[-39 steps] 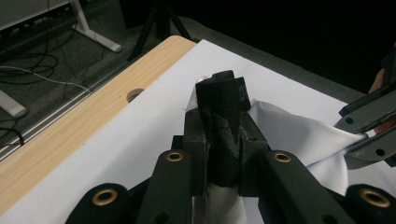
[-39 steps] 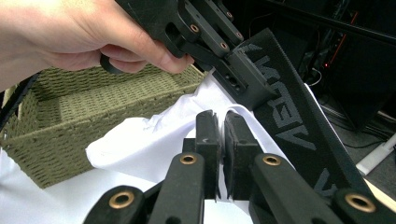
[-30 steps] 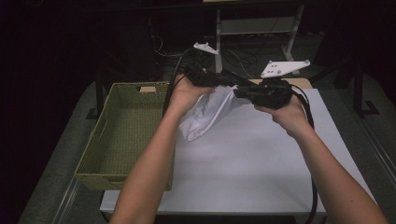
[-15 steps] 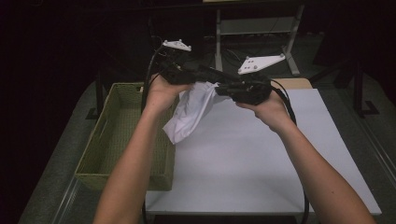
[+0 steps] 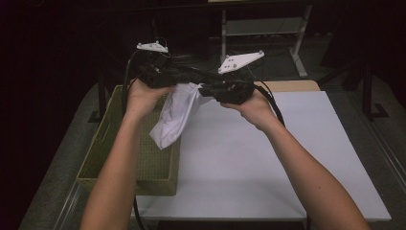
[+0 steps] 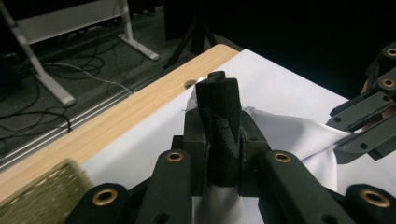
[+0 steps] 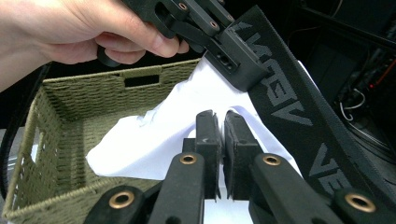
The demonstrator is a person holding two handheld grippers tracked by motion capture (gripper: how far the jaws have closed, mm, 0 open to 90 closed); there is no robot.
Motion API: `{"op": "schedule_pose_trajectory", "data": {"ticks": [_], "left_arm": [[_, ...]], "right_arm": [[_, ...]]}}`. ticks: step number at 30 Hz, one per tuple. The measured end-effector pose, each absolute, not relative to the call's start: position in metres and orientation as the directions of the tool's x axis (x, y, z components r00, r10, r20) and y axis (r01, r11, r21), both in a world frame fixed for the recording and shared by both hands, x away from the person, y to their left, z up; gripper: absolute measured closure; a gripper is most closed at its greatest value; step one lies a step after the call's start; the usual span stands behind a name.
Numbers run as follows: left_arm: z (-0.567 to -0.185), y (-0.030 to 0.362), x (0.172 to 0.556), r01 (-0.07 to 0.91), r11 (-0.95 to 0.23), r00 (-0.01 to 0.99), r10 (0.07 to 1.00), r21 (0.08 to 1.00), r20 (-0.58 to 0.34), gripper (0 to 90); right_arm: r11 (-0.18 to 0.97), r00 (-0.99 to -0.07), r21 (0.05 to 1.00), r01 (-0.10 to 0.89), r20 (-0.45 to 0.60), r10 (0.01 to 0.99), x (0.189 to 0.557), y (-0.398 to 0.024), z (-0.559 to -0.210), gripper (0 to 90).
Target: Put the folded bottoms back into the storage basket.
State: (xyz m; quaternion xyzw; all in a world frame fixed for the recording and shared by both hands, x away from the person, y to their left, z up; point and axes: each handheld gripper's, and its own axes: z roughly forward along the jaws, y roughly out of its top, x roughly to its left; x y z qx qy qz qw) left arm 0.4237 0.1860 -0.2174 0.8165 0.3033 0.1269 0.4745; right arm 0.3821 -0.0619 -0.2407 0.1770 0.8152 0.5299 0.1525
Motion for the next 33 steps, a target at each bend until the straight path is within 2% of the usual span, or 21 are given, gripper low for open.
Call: {"op": "schedule_pose_trajectory", "data": {"ticks": [18,33], "left_arm": [[-0.227,0.254,0.417,0.423,-0.324,0.709,0.7,0.846,-0.086,76.8],[-0.238,0.294,0.415,0.464,-0.316,0.648,0.758,0.828,-0.074,76.8]], "right_arm": [[0.409,-0.922,0.905,0.114,-0.057,0.384,0.387,-0.006,-0.251,84.3],[0.436,-0.941,0.894,0.102,-0.056,0.334,0.385,0.032,-0.26,84.3]]}}
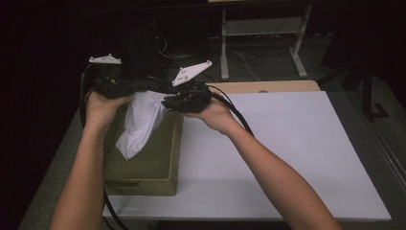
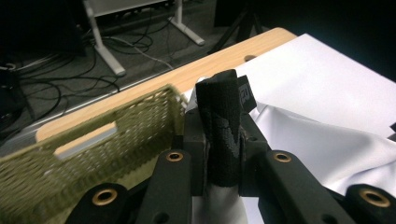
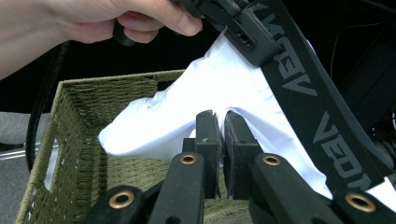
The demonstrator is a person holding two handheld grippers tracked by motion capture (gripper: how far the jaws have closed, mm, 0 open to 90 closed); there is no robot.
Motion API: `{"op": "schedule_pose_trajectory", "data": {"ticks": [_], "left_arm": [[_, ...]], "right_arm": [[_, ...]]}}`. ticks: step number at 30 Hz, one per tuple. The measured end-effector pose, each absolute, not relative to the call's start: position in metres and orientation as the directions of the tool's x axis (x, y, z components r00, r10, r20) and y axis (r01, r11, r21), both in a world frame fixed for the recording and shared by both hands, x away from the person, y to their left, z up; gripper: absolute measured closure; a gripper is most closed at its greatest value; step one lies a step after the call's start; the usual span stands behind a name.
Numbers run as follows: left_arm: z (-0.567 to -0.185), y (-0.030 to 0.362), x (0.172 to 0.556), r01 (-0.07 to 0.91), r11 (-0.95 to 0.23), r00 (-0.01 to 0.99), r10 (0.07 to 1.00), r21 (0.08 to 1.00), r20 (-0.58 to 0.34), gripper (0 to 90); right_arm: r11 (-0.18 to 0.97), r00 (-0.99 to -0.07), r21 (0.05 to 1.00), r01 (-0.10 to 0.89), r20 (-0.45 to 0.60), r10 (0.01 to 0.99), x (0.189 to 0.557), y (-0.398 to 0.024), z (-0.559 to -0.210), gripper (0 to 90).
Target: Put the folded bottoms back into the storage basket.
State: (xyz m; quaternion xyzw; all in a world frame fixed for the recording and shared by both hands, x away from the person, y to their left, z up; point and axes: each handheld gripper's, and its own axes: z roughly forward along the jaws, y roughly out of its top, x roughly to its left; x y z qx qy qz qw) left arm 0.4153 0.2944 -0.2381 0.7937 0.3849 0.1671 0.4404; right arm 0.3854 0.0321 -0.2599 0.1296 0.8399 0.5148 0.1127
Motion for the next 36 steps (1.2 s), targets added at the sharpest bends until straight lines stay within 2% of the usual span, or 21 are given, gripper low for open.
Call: {"op": "schedule_pose_trajectory", "data": {"ticks": [20,36], "left_arm": [[-0.267,0.332,0.418,0.533,-0.273,0.556,0.827,0.801,-0.088,76.8],[-0.289,0.339,0.424,0.571,-0.292,0.519,0.853,0.767,-0.061,76.7]], "right_arm": [[0.5,-0.957,0.859,0.114,-0.04,0.287,0.383,0.063,-0.288,84.2],[0.546,-0.964,0.827,0.138,-0.015,0.266,0.384,0.078,-0.309,84.1]]}}
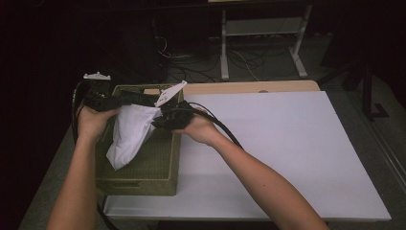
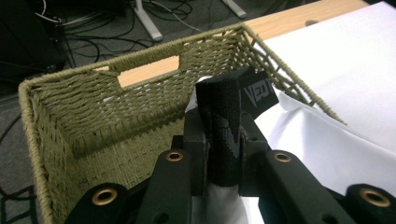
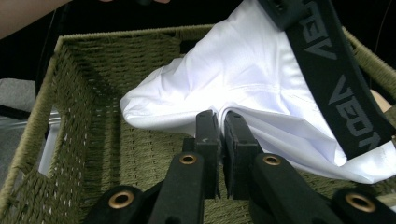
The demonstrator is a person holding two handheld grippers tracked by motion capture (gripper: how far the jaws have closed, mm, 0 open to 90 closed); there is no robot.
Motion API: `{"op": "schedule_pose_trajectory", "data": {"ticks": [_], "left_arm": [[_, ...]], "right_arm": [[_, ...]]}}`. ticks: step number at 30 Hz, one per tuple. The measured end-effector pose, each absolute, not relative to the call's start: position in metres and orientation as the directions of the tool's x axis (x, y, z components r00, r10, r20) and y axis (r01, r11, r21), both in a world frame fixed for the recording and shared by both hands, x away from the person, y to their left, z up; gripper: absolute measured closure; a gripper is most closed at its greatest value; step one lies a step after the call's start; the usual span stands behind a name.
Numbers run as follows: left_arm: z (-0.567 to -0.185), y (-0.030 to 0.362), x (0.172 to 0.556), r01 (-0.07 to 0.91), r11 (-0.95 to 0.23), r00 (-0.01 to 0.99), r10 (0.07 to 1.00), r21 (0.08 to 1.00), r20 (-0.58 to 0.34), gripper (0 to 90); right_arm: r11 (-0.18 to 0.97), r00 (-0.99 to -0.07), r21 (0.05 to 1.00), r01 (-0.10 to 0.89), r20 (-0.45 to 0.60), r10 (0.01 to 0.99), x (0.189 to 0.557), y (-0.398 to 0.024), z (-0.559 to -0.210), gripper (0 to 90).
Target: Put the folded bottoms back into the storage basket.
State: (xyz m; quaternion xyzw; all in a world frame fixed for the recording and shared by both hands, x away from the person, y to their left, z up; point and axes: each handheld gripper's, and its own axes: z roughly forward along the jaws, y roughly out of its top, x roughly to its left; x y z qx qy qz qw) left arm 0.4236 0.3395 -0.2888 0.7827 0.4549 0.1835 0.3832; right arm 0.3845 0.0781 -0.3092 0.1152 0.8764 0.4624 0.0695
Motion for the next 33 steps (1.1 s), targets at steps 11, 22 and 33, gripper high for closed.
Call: {"op": "schedule_pose_trajectory", "data": {"ticks": [11,22,33], "left_arm": [[-0.303,0.337,0.428,0.595,-0.303,0.513,0.856,0.744,-0.062,76.7],[-0.315,0.335,0.431,0.615,-0.301,0.51,0.857,0.729,-0.076,76.6],[-0.334,0.327,0.441,0.623,-0.3,0.553,0.822,0.723,-0.134,76.5]], "right_arm": [[0.578,-0.964,0.799,0.165,0.007,0.265,0.386,0.083,-0.328,84.1],[0.587,-0.965,0.79,0.177,0.021,0.263,0.383,0.081,-0.34,83.8],[0.573,-0.961,0.793,0.204,0.052,0.271,0.382,0.076,-0.341,50.4]]}}
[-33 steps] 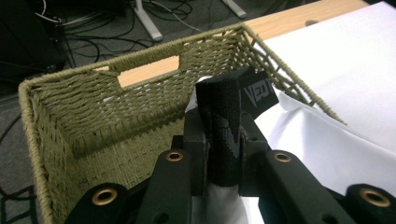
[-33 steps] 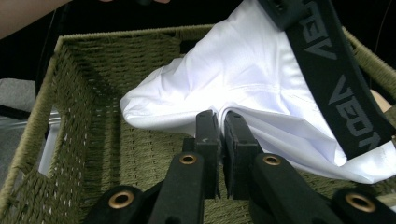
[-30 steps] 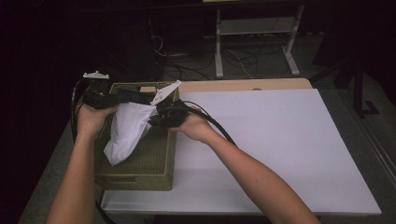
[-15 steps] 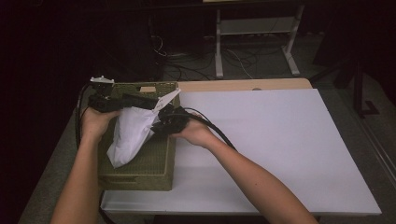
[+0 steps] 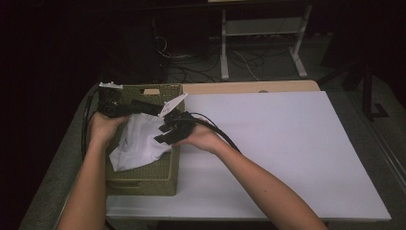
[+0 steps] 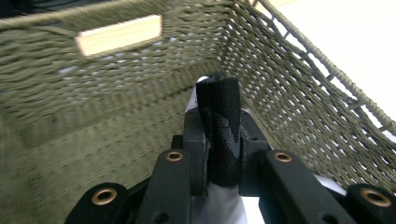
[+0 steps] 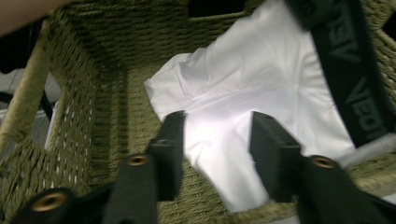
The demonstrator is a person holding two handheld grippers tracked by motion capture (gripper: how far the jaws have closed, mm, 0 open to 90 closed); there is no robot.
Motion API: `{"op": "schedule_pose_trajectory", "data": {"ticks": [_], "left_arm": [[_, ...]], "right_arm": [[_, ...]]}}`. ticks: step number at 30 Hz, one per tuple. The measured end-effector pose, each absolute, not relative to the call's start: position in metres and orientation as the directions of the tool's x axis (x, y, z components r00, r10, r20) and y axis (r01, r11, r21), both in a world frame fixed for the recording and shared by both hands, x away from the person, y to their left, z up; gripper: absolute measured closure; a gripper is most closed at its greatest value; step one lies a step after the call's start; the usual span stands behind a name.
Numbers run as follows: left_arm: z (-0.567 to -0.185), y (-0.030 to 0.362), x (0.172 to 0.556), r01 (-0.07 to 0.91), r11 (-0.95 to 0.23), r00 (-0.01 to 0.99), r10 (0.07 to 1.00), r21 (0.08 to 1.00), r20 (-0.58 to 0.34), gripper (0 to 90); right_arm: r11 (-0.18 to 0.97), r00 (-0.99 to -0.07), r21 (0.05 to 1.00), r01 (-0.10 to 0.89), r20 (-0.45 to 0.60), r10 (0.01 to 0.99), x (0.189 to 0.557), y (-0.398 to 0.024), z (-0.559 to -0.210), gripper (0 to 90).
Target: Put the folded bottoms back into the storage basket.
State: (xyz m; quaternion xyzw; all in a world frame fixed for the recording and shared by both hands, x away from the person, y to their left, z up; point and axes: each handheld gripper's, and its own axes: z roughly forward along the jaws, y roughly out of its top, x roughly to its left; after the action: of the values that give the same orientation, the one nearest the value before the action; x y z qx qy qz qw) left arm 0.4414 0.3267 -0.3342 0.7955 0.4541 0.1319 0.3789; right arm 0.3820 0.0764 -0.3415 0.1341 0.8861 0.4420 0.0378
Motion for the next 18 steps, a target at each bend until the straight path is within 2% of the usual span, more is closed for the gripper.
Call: {"op": "schedule_pose_trajectory", "data": {"ticks": [5,18], "left_arm": [[-0.338,0.32,0.446,0.616,-0.311,0.56,0.819,0.724,-0.124,76.4],[-0.343,0.319,0.459,0.597,-0.326,0.534,0.843,0.733,-0.06,75.9]], "right_arm": [[0.543,-0.953,0.809,0.228,0.071,0.295,0.386,0.07,-0.337,40.9],[0.525,-0.94,0.82,0.228,0.045,0.337,0.386,0.056,-0.337,33.0]]}}
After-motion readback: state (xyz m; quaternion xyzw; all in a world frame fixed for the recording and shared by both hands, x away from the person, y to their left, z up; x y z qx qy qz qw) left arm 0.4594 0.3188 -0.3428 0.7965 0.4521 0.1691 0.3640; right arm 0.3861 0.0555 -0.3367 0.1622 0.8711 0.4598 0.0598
